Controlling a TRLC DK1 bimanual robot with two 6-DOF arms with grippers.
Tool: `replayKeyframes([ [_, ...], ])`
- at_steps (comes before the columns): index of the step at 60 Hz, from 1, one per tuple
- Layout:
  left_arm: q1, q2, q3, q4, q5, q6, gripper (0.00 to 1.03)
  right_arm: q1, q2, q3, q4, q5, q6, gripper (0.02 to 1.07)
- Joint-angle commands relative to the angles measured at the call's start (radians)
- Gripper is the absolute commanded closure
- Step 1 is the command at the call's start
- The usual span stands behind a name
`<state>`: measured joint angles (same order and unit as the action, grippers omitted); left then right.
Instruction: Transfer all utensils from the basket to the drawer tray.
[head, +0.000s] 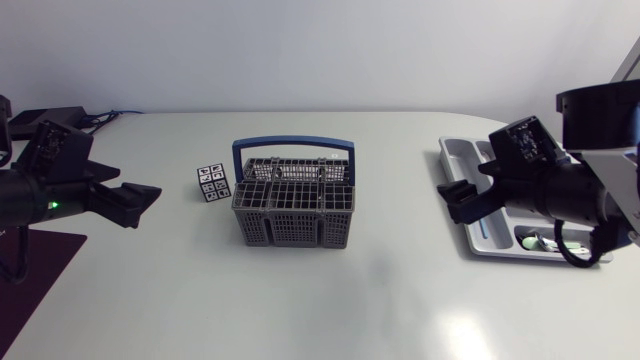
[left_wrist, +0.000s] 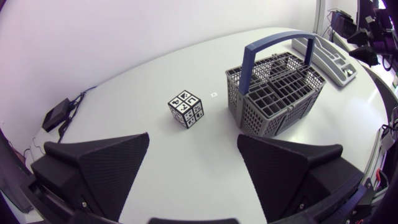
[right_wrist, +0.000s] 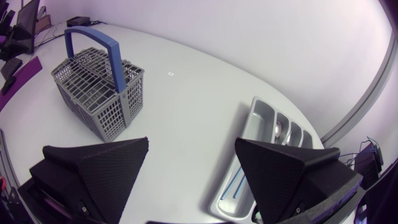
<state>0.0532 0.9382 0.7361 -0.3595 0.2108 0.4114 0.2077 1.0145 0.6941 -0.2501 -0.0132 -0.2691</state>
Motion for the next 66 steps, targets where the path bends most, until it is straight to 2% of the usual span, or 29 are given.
replayKeyframes([
  [1, 0.008, -0.045, -0.053, 0.039, 0.006, -0.019, 0.04, -0.017, -0.051, -0.047, 0.015, 0.015, 0.002, 0.07],
  [9, 0.005, -0.121, -0.141, 0.157, 0.001, -0.034, 0.04, -0.042, -0.125, -0.097, 0.028, 0.045, -0.007, 0.07],
  [15, 0.007, -0.154, -0.158, 0.168, -0.025, -0.057, 0.04, -0.044, -0.202, -0.159, 0.071, 0.102, -0.009, 0.07],
  [22, 0.008, -0.21, -0.199, 0.221, -0.091, -0.109, 0.04, -0.042, -0.304, -0.229, 0.114, 0.153, -0.013, 0.07],
  [38, -0.001, -0.334, -0.314, 0.356, -0.188, -0.166, 0.04, -0.045, -0.499, -0.329, 0.147, 0.191, -0.058, 0.07],
  [58, -0.007, -0.44, -0.425, 0.427, -0.2, -0.174, 0.04, -0.096, -0.672, -0.45, 0.181, 0.135, 0.041, 0.07],
  [66, -0.013, -0.505, -0.466, 0.418, -0.201, -0.205, 0.04, -0.117, -0.738, -0.497, 0.194, 0.112, 0.084, 0.07],
])
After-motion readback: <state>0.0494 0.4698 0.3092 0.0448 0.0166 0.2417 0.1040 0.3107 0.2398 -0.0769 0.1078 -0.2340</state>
